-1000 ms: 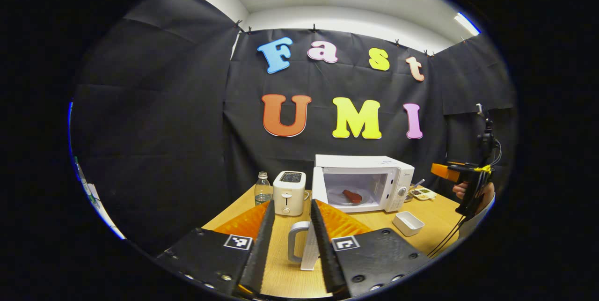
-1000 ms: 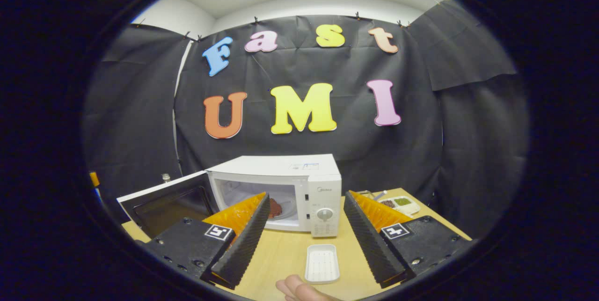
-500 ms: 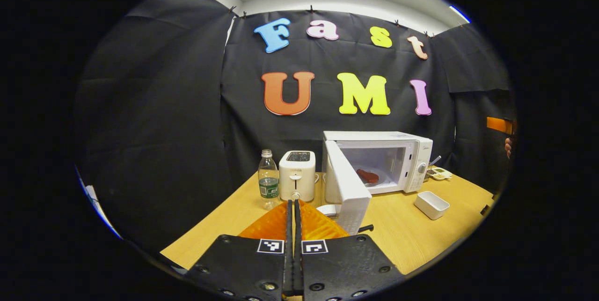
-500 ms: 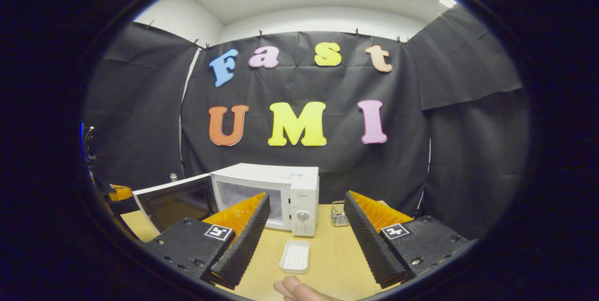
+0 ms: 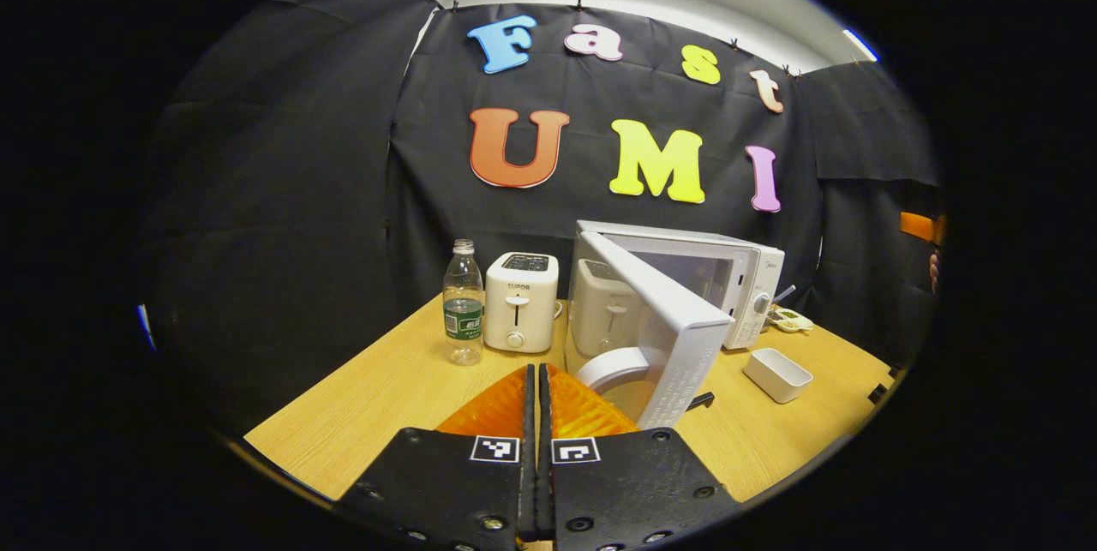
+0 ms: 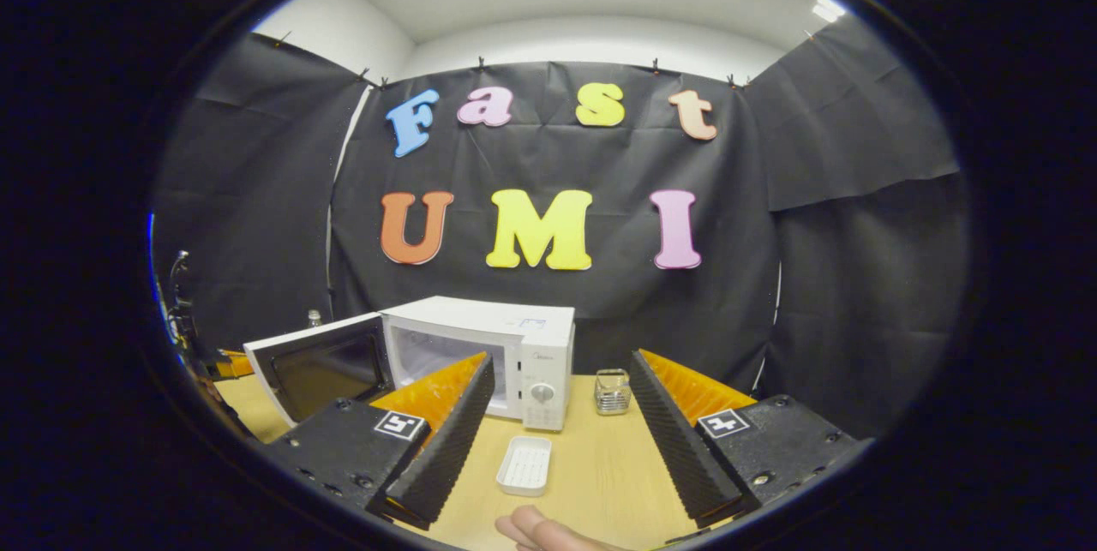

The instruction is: Open the microwave oven with the left hand, put the food in, and close the microwave oven.

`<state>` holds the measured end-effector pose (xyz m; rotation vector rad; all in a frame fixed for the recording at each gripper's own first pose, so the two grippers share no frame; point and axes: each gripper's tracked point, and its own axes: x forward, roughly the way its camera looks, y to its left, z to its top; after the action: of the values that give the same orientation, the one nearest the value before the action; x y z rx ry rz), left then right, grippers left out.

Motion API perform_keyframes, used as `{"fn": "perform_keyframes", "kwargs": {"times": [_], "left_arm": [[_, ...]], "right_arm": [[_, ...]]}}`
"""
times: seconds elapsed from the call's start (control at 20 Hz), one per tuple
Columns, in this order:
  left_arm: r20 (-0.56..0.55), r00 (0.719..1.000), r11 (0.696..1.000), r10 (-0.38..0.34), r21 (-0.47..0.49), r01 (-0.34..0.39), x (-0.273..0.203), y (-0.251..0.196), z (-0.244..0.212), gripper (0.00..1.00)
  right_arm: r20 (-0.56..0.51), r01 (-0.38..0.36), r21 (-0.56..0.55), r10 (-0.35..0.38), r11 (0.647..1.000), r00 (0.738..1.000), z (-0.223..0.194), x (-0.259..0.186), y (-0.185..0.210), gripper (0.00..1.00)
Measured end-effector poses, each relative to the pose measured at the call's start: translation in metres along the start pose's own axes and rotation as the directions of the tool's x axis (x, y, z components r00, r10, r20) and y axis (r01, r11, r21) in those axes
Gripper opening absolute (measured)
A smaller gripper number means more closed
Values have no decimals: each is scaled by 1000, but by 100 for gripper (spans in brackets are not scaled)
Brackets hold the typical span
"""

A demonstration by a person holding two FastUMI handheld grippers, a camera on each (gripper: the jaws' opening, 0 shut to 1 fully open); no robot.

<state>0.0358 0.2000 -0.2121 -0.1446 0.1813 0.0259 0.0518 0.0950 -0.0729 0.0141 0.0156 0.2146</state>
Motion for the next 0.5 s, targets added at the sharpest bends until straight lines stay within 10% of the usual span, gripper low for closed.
{"fn": "perform_keyframes", "kwargs": {"times": [0.25, 0.5], "left_arm": [[-7, 995, 994, -99, 49, 99, 0, -62, -2, 11], [-47, 984, 977, -171, 118, 176, 25, -118, -14, 0]], "right_arm": [[-13, -42, 37, 43, 998, 999, -10, 4, 0, 90], [-4, -50, 72, 50, 996, 999, -10, 7, -20, 91]]}}
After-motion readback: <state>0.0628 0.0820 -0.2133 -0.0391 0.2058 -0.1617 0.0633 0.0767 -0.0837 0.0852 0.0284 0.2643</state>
